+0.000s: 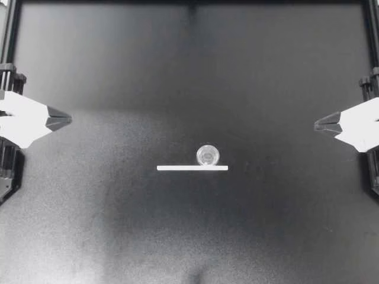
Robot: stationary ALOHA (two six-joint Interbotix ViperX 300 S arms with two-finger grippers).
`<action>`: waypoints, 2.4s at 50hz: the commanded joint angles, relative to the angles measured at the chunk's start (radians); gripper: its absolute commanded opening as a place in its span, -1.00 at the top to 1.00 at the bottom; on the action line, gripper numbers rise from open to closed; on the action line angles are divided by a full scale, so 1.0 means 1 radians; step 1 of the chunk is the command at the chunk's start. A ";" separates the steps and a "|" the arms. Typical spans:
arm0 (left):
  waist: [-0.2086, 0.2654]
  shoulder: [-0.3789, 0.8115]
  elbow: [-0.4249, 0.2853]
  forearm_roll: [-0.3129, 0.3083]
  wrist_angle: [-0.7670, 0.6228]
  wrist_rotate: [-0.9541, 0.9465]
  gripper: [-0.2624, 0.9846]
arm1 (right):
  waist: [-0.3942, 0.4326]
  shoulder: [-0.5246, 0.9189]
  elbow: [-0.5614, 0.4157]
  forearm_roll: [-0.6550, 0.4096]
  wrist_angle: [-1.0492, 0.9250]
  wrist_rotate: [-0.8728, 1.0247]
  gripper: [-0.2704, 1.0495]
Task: Pick up the plastic cup and open its lid.
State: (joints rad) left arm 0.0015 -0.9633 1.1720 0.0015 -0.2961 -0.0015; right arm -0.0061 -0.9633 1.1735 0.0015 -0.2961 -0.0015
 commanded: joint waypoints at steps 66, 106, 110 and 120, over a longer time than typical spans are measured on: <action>0.052 0.960 -0.282 -0.032 -0.077 0.107 0.50 | -0.023 0.673 -0.133 0.011 -0.126 0.012 0.86; 0.018 1.201 -0.393 -0.032 -0.207 0.054 -0.29 | -0.066 0.983 -0.313 0.028 0.026 0.011 0.86; 0.015 1.218 -0.402 -0.032 -0.210 0.054 -0.29 | -0.066 0.994 -0.316 0.028 0.031 0.011 0.86; 0.015 1.259 -0.434 -0.032 -0.210 0.055 -0.29 | -0.066 1.012 -0.314 0.028 0.031 0.011 0.86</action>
State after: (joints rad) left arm 0.0184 0.3053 0.7639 -0.0307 -0.4970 0.0506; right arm -0.0629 0.0552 0.8744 0.0276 -0.2623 0.0077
